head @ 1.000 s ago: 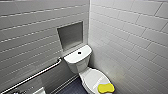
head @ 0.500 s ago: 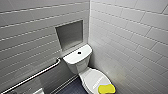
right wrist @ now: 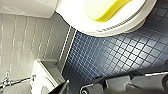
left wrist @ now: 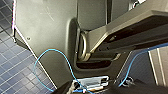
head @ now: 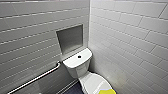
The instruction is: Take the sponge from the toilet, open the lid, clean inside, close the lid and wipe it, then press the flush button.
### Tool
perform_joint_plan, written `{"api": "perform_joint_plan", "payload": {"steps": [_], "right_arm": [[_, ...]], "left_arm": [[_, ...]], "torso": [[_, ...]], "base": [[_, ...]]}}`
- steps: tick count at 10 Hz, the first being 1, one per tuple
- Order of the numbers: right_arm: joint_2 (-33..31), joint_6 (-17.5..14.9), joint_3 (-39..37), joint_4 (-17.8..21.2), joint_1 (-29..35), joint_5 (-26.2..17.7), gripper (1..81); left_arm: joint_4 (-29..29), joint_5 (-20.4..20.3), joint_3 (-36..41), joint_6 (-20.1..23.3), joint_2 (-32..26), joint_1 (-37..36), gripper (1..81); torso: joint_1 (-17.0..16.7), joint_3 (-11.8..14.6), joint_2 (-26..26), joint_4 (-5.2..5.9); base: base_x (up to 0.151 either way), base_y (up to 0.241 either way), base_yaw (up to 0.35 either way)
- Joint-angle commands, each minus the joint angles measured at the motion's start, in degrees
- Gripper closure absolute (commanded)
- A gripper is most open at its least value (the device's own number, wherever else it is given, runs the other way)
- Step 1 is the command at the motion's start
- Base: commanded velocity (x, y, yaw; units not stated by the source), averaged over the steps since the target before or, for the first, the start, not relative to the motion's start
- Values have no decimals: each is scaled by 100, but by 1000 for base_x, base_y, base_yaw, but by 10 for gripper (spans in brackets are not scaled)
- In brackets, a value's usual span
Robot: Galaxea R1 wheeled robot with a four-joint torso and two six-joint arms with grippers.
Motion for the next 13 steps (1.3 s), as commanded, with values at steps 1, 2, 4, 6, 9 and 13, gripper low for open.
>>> {"api": "perform_joint_plan", "payload": {"steps": [1,2,4,6,9,13], "right_arm": [[-243,10,-25,369,521,-285,10],[-208,18,-147,499,539,-285,10],[-42,264,-358,580,548,-276,10],[108,423,-534,580,565,-276,10],[161,432,-552,580,600,-241,10],[179,783,-517,589,855,-241,10]], "left_arm": [[81,404,22,10,22,97,10],[72,404,-82,10,75,97,10],[64,412,-233,10,189,97,10],[64,412,-303,10,216,97,10],[72,404,-329,10,242,97,10],[81,412,-329,10,277,97,10]], "torso": [[367,0,-568,0],[500,-2,-785,0],[775,-2,-1224,0],[1051,0,-1666,0],[1394,-611,-2230,0],[1915,-1321,-3054,0]], "base": [[0,0,0],[0,0,0],[0,0,0],[0,0,0],[0,0,0],[0,0,0]]}}
